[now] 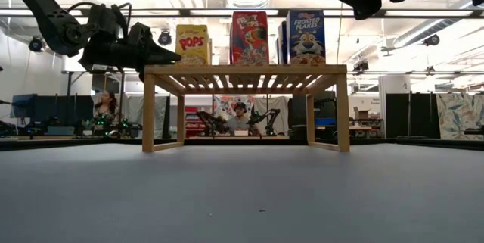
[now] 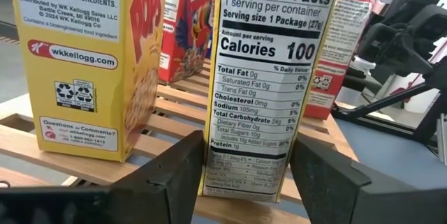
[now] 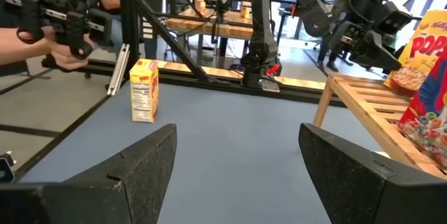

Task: Stack cereal on shelf
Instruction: Put the right yellow cereal box on the shelf aligned with the other yellow cereal box, then put the yellow cereal box on the shelf aligned with the other yellow cereal box

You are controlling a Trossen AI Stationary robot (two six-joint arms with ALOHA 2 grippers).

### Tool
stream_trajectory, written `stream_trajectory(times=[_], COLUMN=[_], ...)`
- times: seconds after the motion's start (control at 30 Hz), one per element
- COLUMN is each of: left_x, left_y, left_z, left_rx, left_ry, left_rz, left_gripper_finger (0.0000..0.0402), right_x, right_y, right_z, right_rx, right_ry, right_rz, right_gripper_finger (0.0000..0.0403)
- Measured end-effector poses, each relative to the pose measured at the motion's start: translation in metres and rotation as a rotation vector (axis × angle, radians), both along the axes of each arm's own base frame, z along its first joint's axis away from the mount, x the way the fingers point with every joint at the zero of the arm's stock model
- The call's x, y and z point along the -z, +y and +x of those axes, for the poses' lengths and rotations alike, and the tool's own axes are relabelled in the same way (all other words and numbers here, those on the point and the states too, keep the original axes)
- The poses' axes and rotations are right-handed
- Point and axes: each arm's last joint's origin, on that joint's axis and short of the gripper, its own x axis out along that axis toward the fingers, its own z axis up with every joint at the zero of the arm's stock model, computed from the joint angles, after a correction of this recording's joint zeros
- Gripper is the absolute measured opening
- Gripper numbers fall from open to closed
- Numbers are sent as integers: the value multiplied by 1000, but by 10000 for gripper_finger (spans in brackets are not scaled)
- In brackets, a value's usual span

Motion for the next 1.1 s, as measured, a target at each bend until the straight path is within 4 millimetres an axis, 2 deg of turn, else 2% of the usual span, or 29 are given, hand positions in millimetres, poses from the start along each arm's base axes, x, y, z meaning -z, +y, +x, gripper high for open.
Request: stream_trajectory(times=[0.5, 0.83, 0.97, 1.1], left_x=[-4, -13, -21, -32], left_y=[-2, -6, -13, -29], left_z=[-1, -11, -22, -31], left_rx=[-4, -31, -52, -51], left_ry=[-12, -7, 9, 35], left_rz=[-18, -26, -3, 67], left_gripper_finger=[238, 249, 249, 249], right_x=[0, 0, 0, 0], right_y=[0, 0, 0, 1], right_z=[0, 0, 0, 0], right_rx=[1, 0, 0, -13], right_ry=[2, 1, 1, 1], right_rz=[8, 1, 0, 0], right_gripper_finger=[288, 288, 288, 288])
